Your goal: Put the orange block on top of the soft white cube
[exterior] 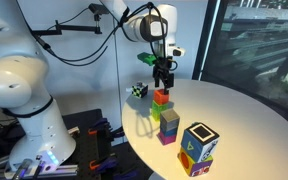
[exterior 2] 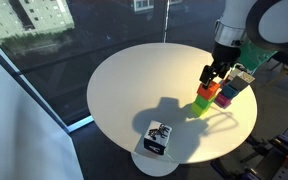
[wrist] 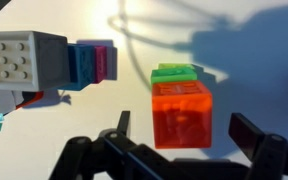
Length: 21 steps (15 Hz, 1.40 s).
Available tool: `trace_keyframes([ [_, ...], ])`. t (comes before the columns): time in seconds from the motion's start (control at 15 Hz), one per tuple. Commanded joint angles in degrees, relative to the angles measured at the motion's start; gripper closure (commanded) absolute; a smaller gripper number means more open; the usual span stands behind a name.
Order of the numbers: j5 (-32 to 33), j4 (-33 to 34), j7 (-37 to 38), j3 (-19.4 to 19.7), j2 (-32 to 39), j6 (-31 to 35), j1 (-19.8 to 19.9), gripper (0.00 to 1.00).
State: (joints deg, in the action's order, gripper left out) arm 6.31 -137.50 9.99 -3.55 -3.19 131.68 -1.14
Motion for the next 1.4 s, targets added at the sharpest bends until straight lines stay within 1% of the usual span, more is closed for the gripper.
trace_keyframes([
  [0.0, 1.84, 1.39, 2.52, -0.02, 1.99, 0.7, -0.46, 0.0],
  [0.4, 3.67, 1.57, 4.29, 0.29, 3.8, 2.0, -0.65, 0.0],
  [0.47, 4.37, 1.53, 5.14, 0.34, 4.09, 2.57, -0.66, 0.25],
  [0.53, 5.06, 1.54, 5.66, 0.38, 4.31, 2.84, -0.7, 0.26],
  [0.67, 6.02, 1.81, 7.09, 0.42, 4.73, 2.69, -0.82, 0.42],
  [0.8, 6.64, 2.09, 8.63, 0.43, 4.6, 2.1, -0.92, 0.6],
  [0.87, 6.6, 2.25, 9.0, 0.41, 4.25, 1.82, -0.97, 0.66],
  [1.07, 5.89, 2.35, 9.64, 0.34, 2.76, 0.46, -1.04, 0.72],
  [1.33, 5.22, 2.68, 9.25, 0.32, 0.37, -2.98, -0.84, 0.72],
])
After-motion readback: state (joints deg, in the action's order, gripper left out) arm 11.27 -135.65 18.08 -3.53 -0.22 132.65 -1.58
